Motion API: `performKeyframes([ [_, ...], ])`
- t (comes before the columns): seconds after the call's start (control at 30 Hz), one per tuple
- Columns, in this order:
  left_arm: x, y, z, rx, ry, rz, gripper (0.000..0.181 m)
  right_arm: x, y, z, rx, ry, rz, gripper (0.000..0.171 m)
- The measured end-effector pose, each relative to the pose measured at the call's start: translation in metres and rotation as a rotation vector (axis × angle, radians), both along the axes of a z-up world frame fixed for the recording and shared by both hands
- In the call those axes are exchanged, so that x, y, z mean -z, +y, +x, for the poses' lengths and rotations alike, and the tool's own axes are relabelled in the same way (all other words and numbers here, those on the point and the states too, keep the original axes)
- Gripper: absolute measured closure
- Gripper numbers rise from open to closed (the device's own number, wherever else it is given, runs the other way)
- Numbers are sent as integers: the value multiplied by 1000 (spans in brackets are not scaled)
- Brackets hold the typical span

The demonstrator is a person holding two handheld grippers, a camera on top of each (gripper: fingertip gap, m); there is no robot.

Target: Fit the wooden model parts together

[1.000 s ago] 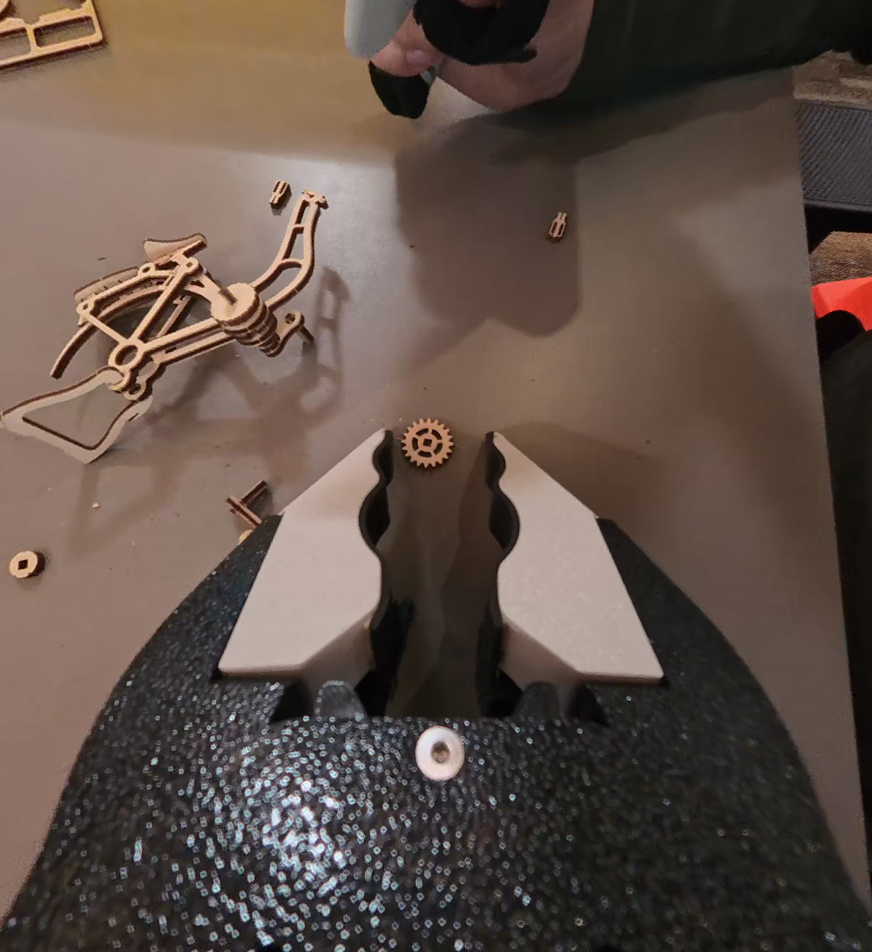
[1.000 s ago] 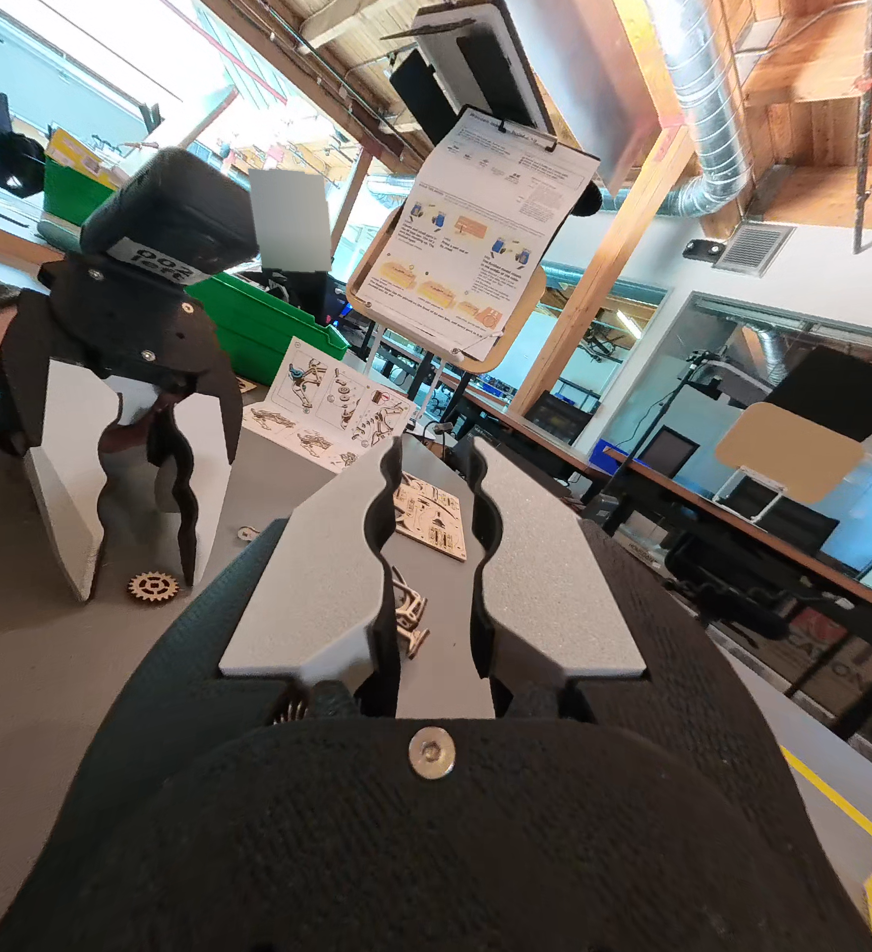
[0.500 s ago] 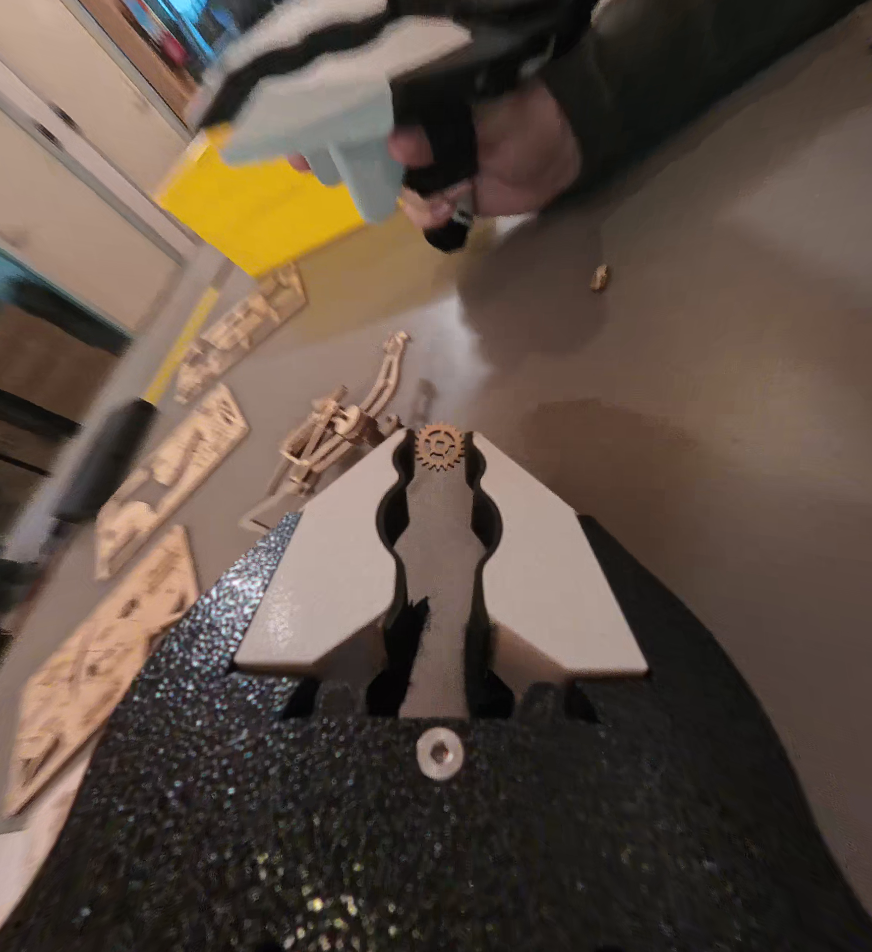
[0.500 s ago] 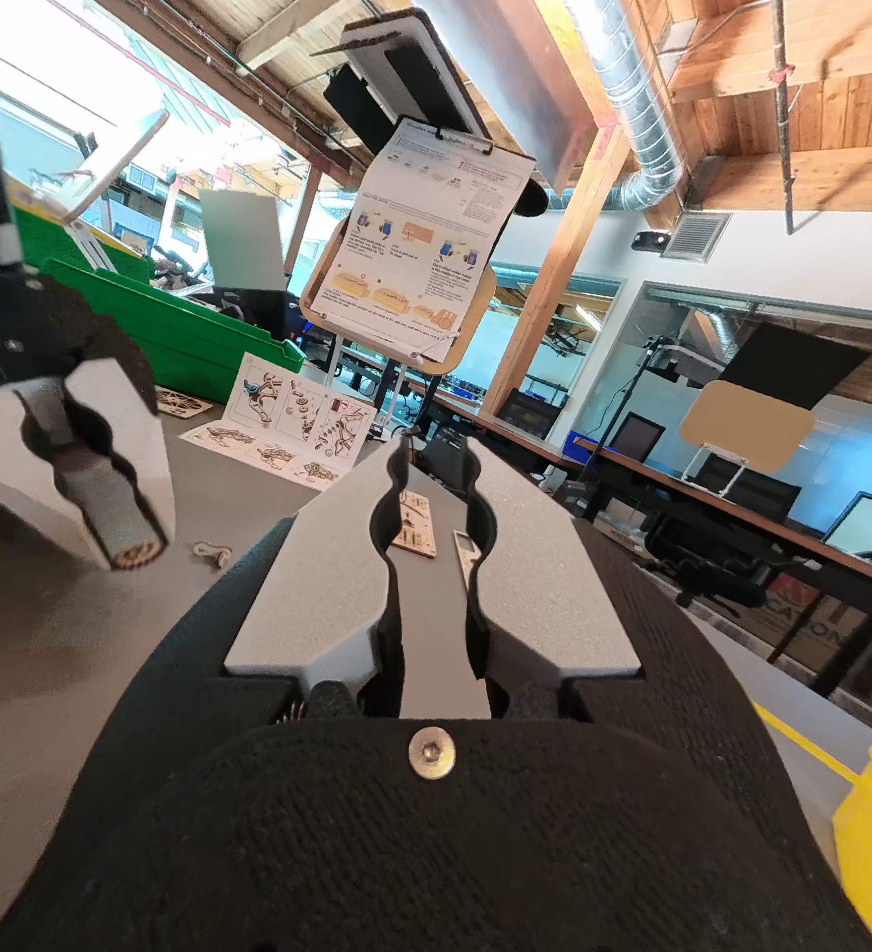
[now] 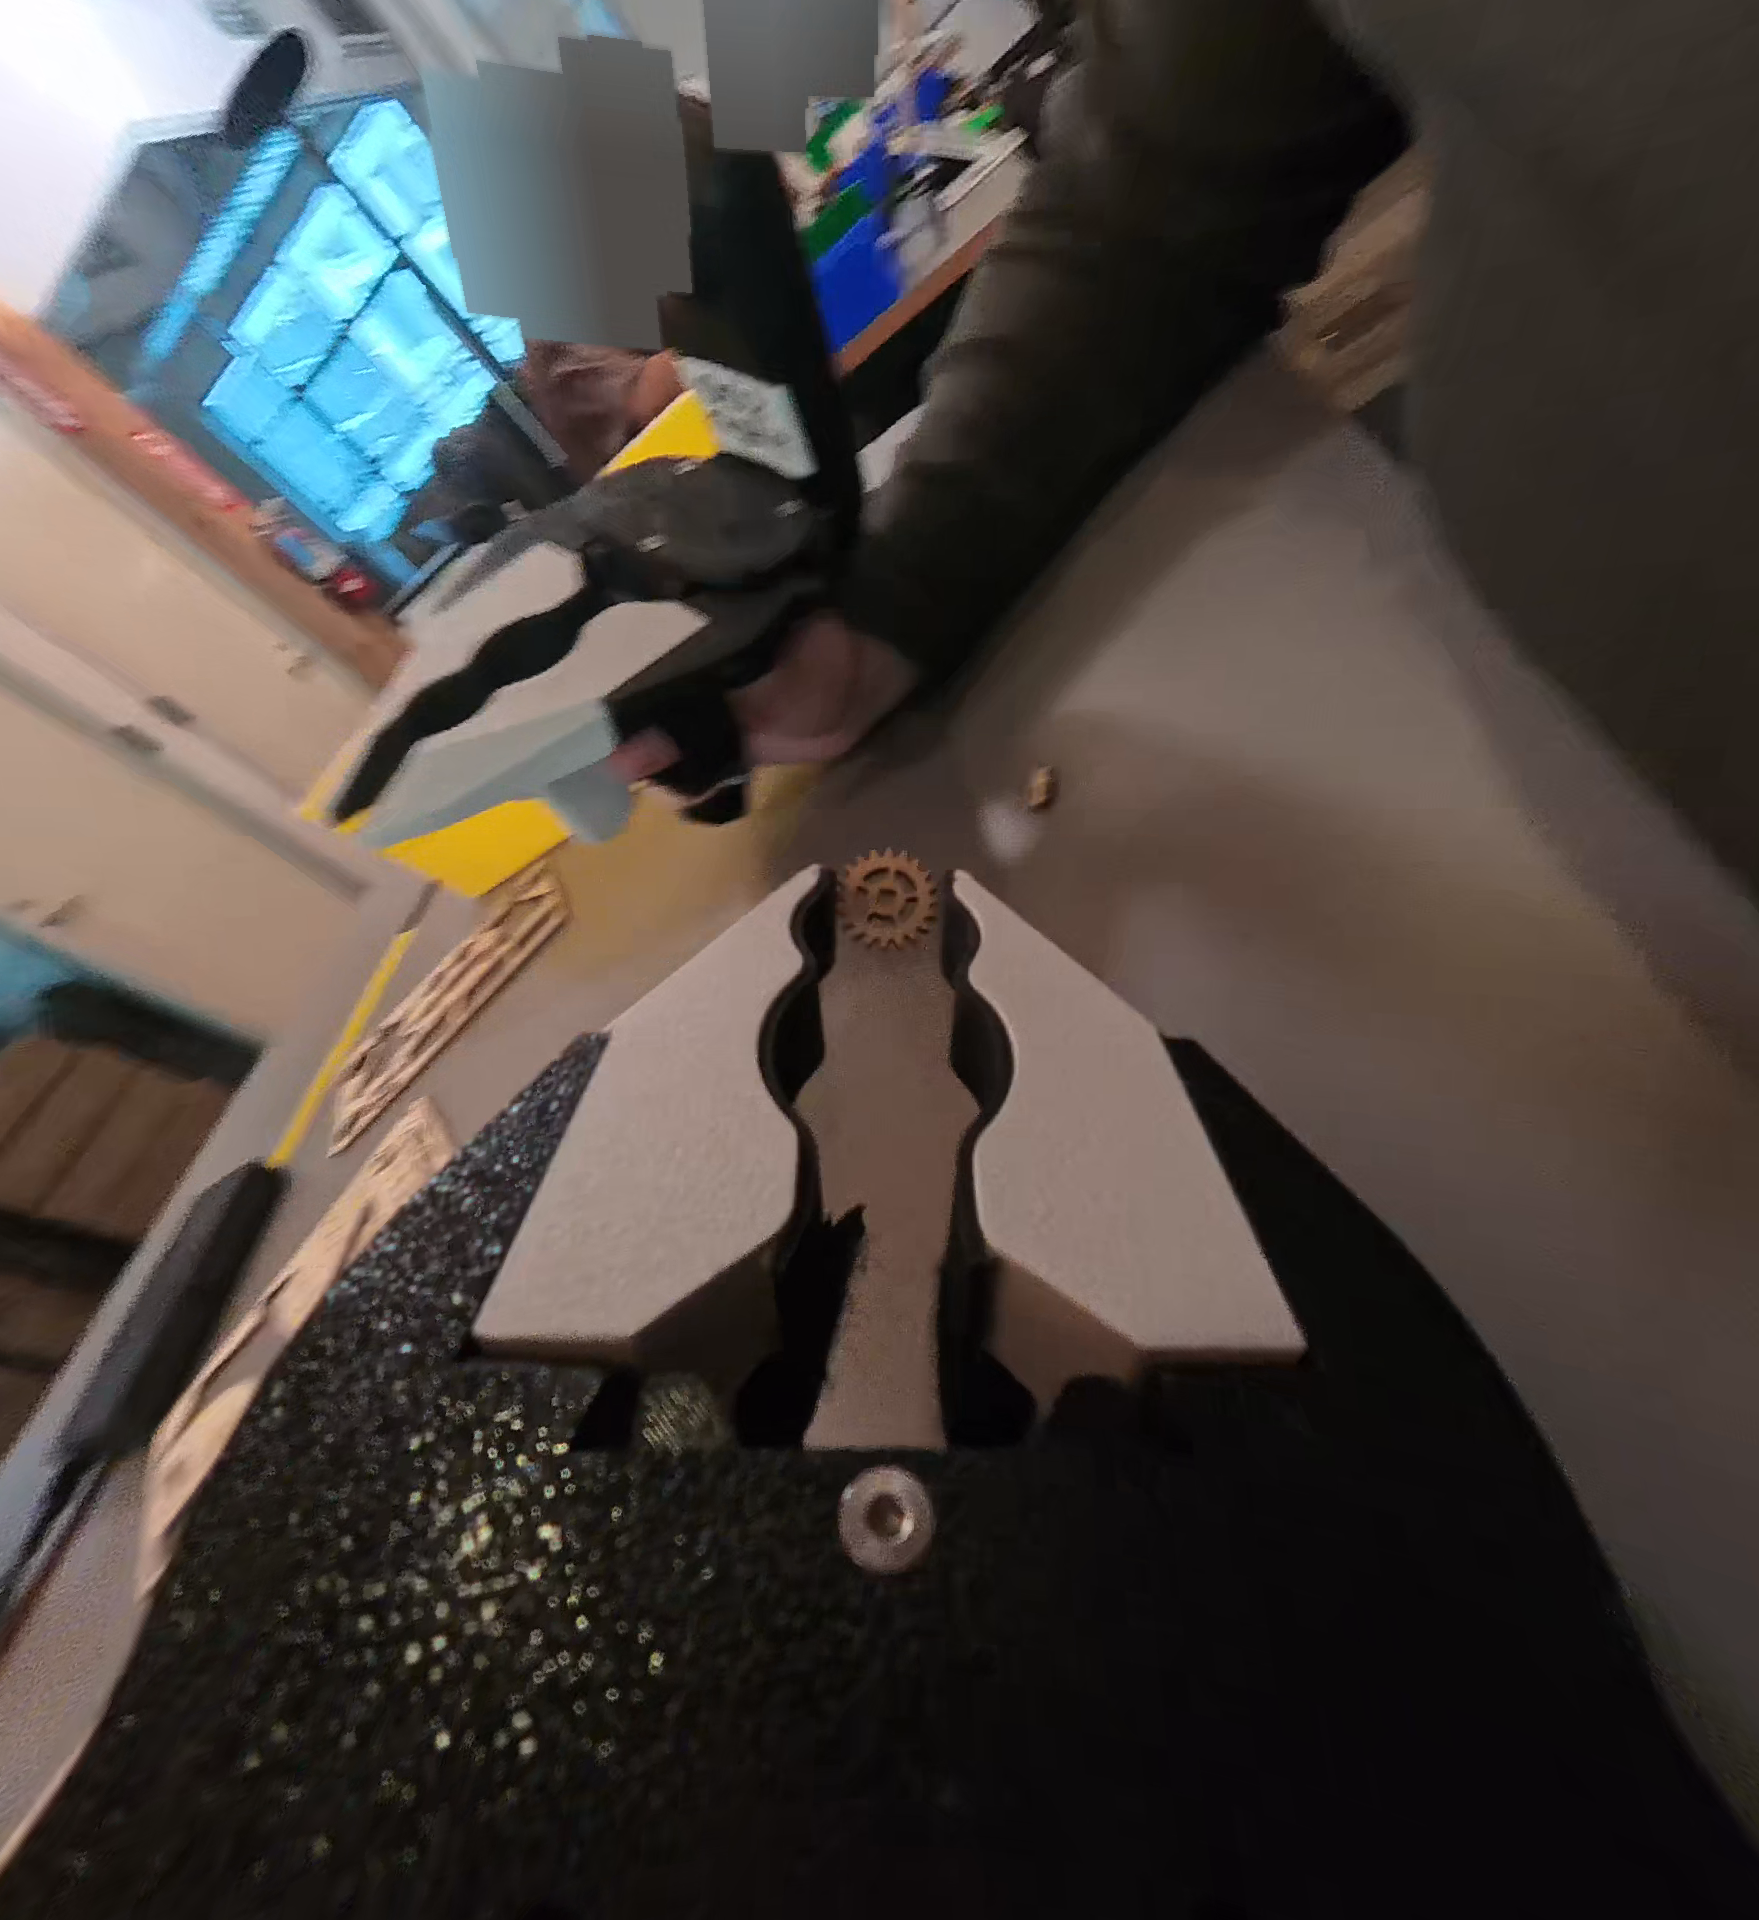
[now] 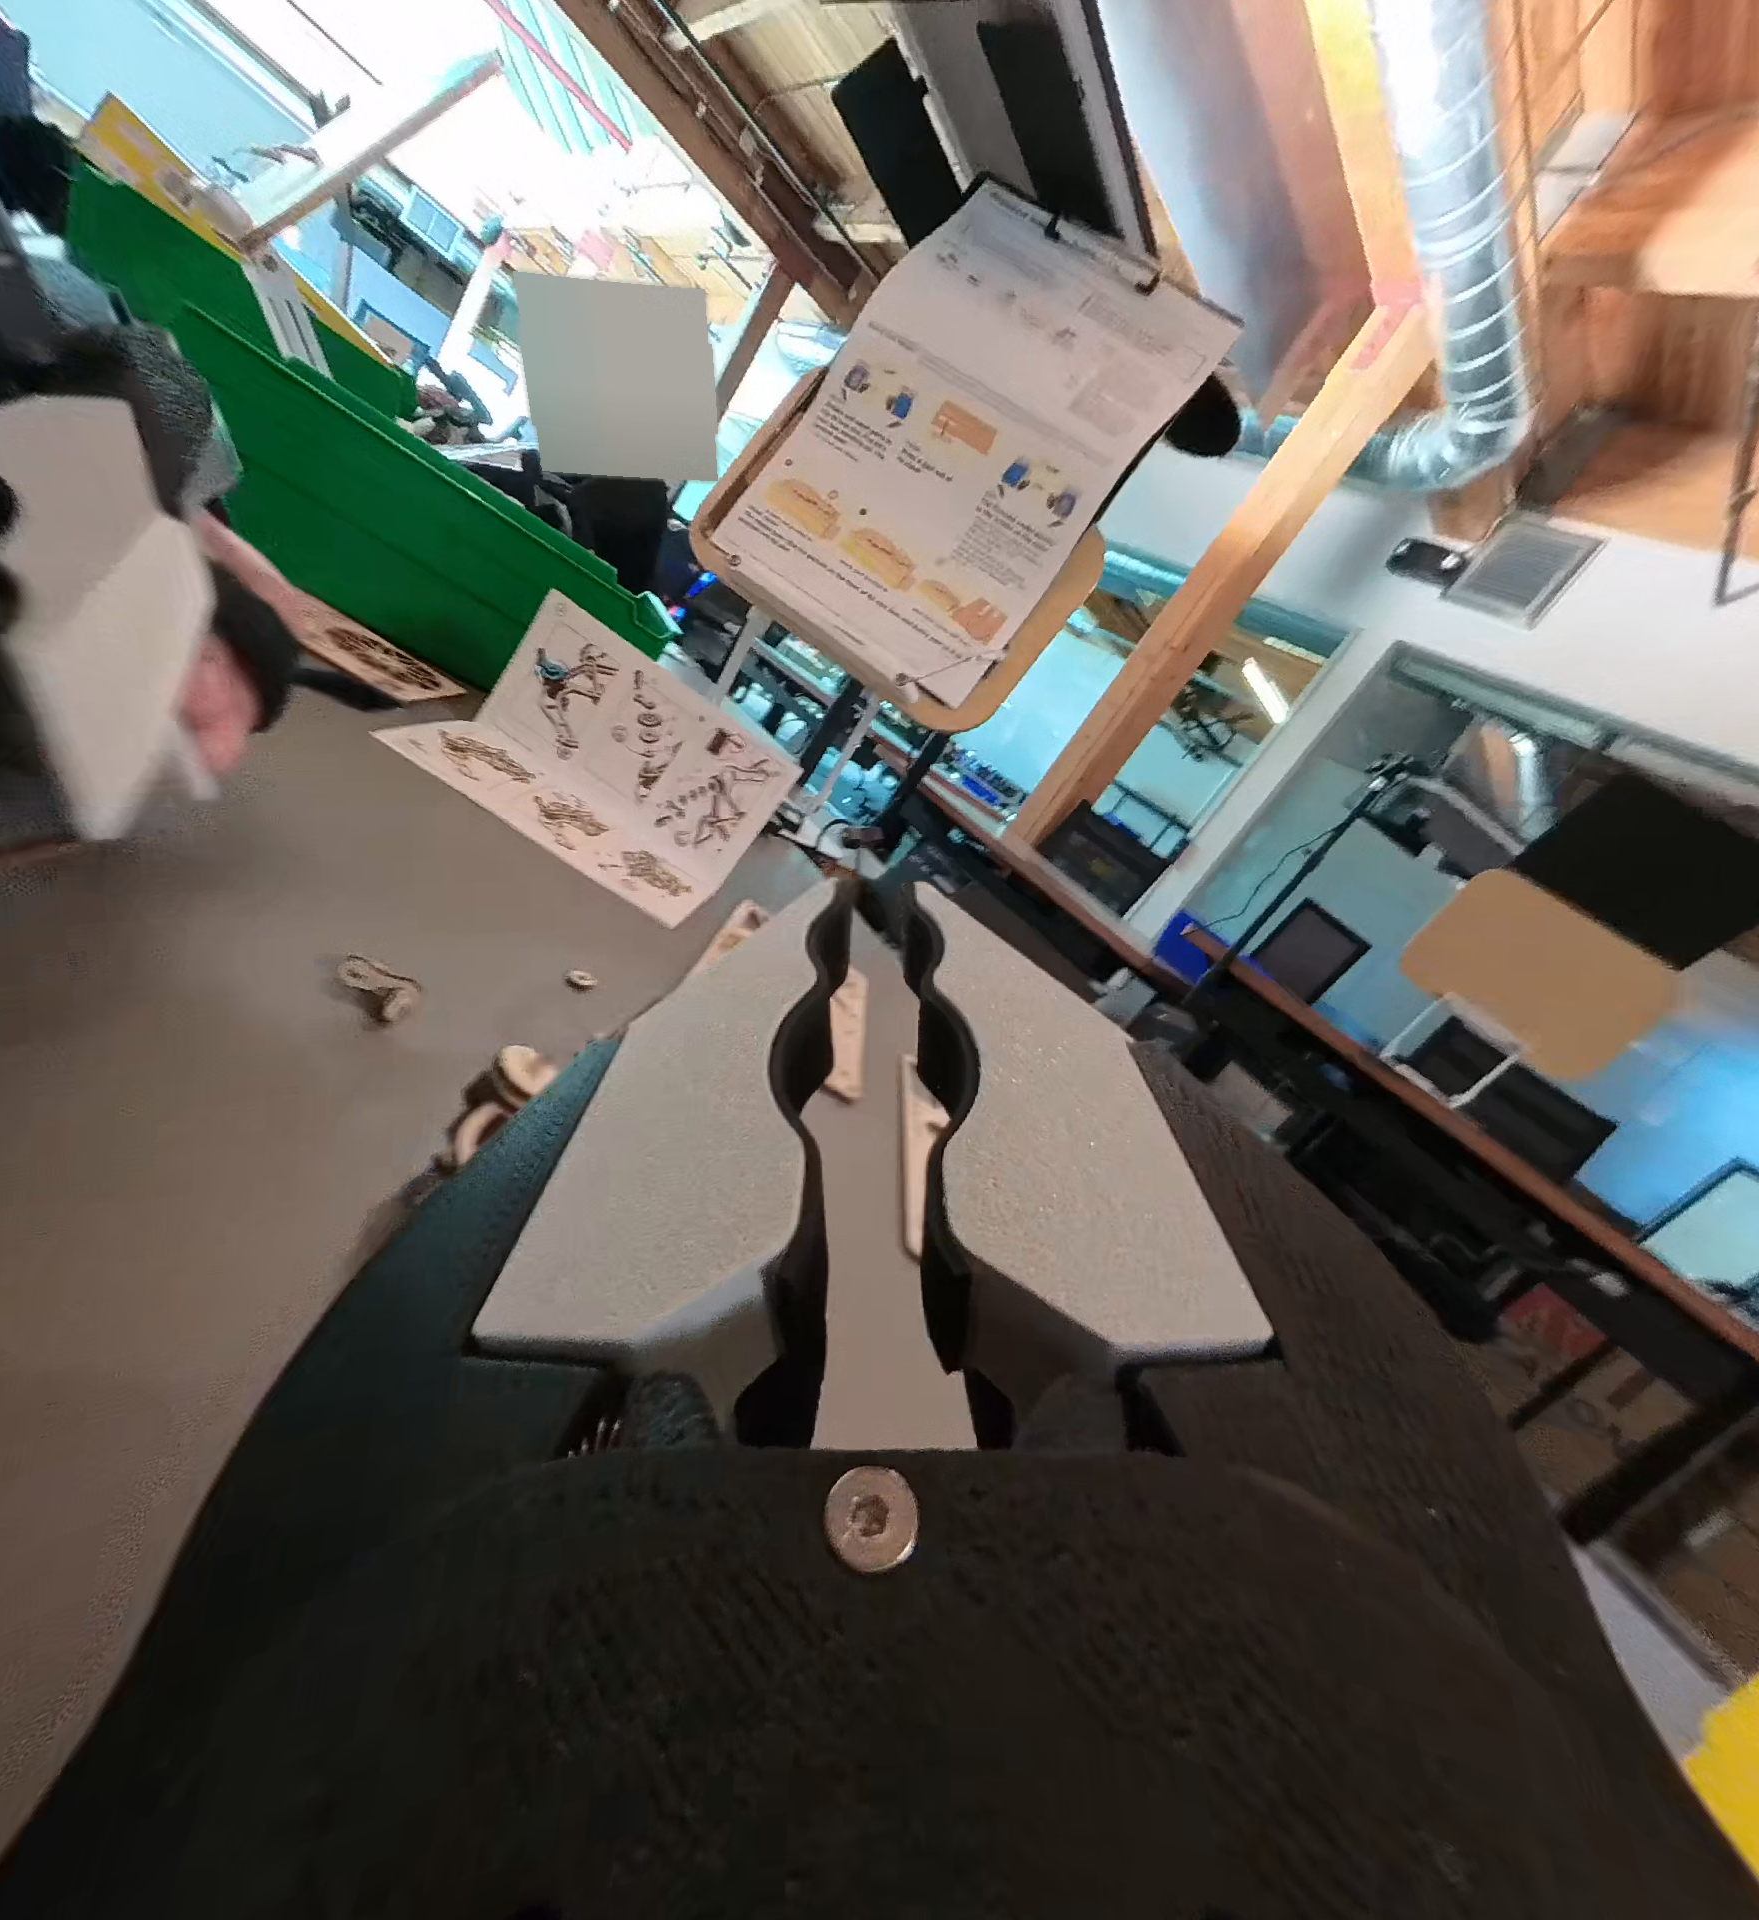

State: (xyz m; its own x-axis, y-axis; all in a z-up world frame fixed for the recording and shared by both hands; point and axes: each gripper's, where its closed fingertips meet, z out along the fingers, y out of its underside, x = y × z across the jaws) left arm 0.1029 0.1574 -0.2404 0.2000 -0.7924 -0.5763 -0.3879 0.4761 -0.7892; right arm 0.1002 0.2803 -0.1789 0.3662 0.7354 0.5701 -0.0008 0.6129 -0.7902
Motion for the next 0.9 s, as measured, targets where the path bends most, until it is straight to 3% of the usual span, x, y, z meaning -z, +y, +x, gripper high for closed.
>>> performKeyframes([
  [0.4, -8, -1, -7, 46, -75, -38, 164, 2, 19, 2, -1, -8, 1, 164],
  [0.6, -4, 0, -13, 78, -92, -219, 164, 3, 17, 1, -13, -16, 1, 165],
  [0.9, -2, 1, -12, 64, -74, -155, 164, 6, 7, -2, -20, -47, 75, 166],
])
